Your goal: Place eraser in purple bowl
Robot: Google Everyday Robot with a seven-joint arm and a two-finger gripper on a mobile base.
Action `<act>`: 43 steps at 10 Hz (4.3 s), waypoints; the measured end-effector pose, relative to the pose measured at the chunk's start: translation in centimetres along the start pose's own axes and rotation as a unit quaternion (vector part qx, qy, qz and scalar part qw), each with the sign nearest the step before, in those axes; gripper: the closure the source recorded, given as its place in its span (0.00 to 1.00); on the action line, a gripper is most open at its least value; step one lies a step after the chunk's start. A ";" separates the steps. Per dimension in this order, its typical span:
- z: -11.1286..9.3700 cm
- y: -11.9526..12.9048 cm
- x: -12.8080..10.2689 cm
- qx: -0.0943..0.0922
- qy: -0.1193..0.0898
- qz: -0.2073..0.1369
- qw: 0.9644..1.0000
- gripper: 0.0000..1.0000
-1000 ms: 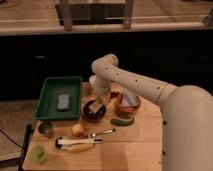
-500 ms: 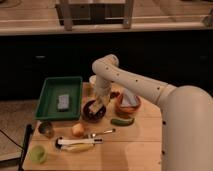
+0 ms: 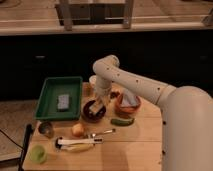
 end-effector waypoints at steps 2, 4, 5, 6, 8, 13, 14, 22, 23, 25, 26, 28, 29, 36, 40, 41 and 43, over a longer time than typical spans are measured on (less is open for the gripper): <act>0.1 0.1 -0.1 0.000 -0.002 -0.002 1.000 0.98; 0.3 0.2 -0.1 0.000 -0.004 -0.004 1.000 0.98; 0.3 0.2 -0.2 0.000 -0.004 -0.005 1.000 0.98; 0.4 0.2 -0.2 0.000 -0.005 -0.006 1.000 0.98; 0.4 0.3 -0.2 0.001 -0.005 -0.007 1.000 0.98; 0.7 0.4 -0.2 0.002 -0.010 -0.010 1.000 0.98; 0.8 0.5 -0.2 0.001 -0.010 -0.010 1.000 0.98; 1.1 0.6 -0.4 0.004 -0.016 -0.015 1.000 0.98; 1.1 0.6 -0.4 0.003 -0.016 -0.015 1.000 0.98; 1.2 0.7 -0.5 0.004 -0.017 -0.017 1.000 0.98; 1.3 0.8 -0.5 0.005 -0.018 -0.017 1.000 0.98; 1.3 0.6 -0.5 0.006 -0.020 -0.020 1.000 0.98; 1.4 0.6 -0.4 0.006 -0.021 -0.021 1.000 0.98; 1.7 0.7 -0.5 0.007 -0.024 -0.025 0.999 0.98; 1.8 0.7 -0.5 0.008 -0.026 -0.029 0.999 0.98; 1.8 0.7 -0.6 0.008 -0.026 -0.029 0.999 0.98; 1.7 0.6 -0.4 0.007 -0.016 -0.025 1.000 0.98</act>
